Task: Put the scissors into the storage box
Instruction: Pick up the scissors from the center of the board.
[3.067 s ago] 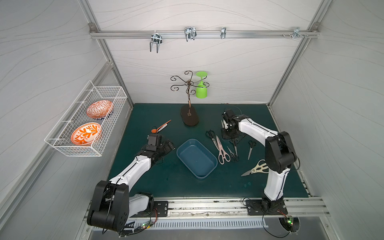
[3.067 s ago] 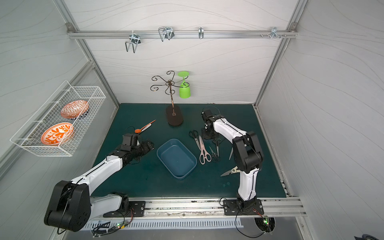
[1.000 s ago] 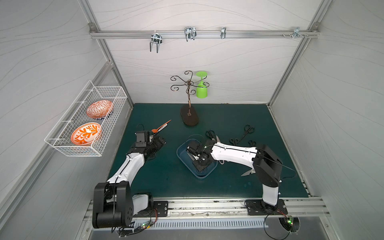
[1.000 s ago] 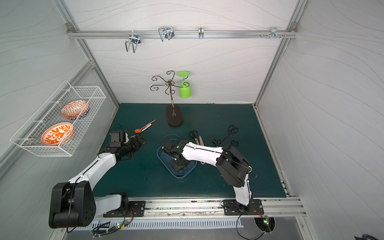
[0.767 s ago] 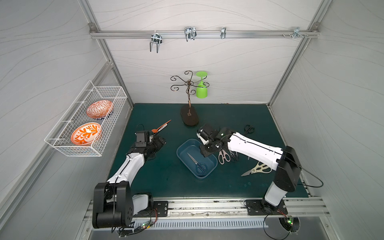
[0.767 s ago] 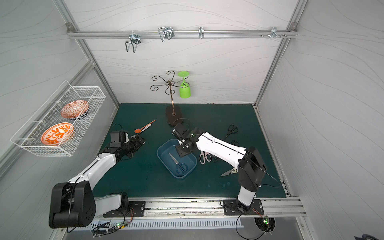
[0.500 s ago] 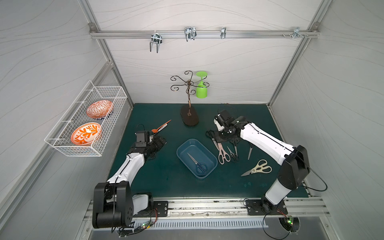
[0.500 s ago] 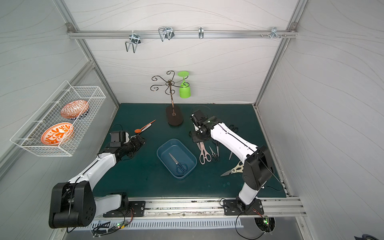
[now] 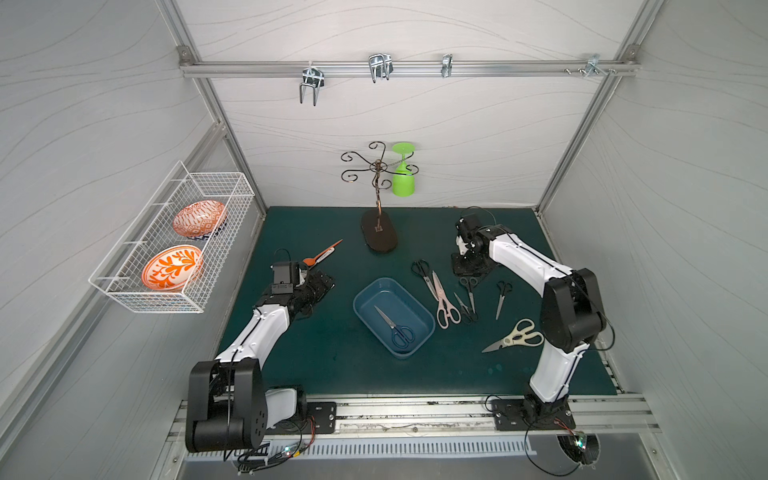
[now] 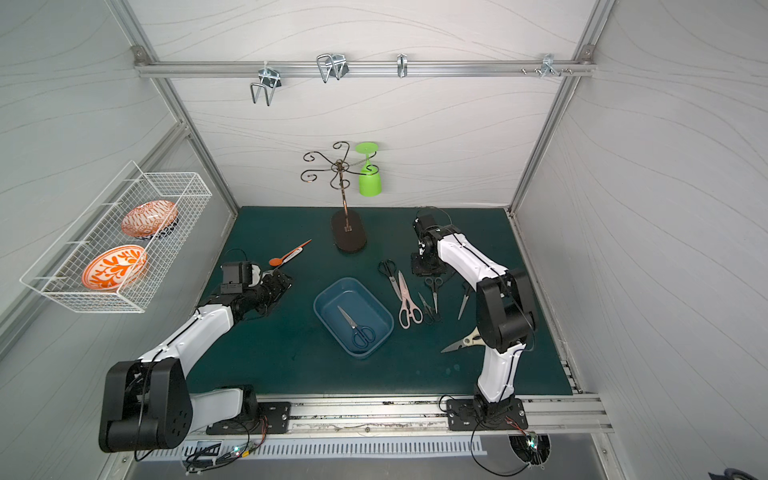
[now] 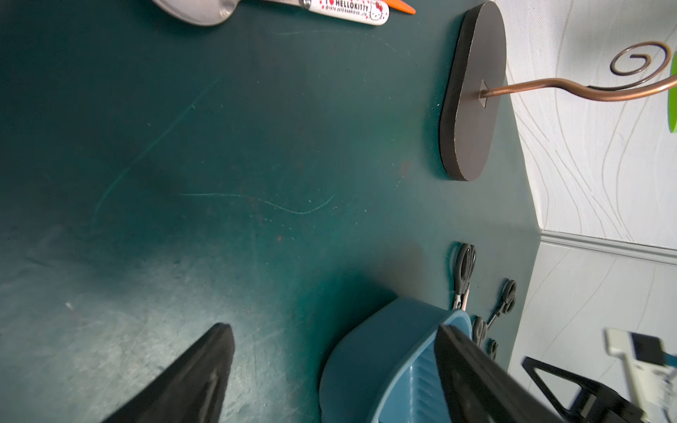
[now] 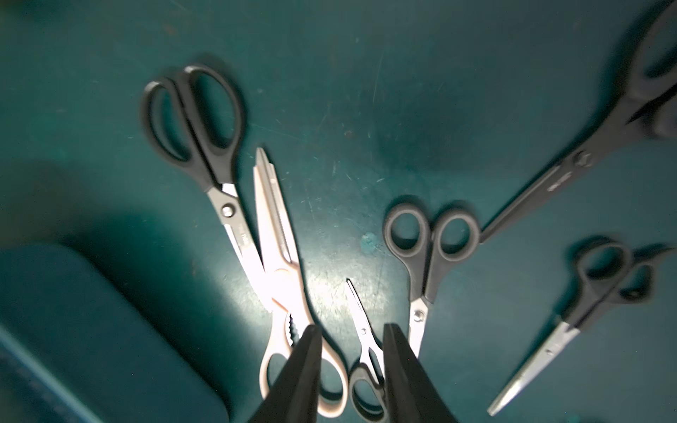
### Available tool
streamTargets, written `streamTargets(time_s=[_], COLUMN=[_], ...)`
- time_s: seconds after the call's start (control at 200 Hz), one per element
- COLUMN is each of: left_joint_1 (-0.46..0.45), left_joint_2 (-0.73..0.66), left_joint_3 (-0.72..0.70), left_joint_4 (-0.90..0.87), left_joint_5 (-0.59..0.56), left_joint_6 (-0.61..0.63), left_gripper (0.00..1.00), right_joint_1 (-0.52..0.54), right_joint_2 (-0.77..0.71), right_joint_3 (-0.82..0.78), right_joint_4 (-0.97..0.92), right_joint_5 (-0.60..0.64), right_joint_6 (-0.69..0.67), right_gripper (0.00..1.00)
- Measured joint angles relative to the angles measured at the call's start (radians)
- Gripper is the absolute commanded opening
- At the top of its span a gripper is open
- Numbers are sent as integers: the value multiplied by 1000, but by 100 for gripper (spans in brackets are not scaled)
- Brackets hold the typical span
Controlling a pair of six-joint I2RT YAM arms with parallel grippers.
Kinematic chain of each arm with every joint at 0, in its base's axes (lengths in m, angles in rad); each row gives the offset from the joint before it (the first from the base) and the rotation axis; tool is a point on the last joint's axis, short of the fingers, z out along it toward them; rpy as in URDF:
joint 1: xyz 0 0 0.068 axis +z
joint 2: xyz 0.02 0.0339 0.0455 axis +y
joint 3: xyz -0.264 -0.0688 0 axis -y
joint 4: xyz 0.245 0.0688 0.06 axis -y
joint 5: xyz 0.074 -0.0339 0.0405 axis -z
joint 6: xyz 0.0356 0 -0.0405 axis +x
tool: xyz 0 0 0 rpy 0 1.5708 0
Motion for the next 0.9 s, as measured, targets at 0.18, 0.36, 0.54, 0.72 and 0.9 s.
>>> streamTargets(time_s=[0.18,0.36,0.54,0.72,0.9], left_joint_1=[0,0,0,-3,-5], left_joint_2=[8,17,21,31,39], left_joint_3=[0,0,0,0,0], left_joint_4=[10,11,16,16,16], left_joint_5=[8,15,22,22,23], left_joint_6=[-9,-12,-12,-12,-12], left_gripper=[90,90,90,90,90], right_joint_1=[-7,-10,-14,-22,-34], right_joint_2=[61,103,117,127,150], right_joint_3=[-8,-7,-10,-11,-11], right_joint_4=[29,36,45,63,66], right_joint_5=[-7,12,25,28,32], right_joint_6=[1,0,0,-7,-13], right_gripper=[30,30,29,29,29])
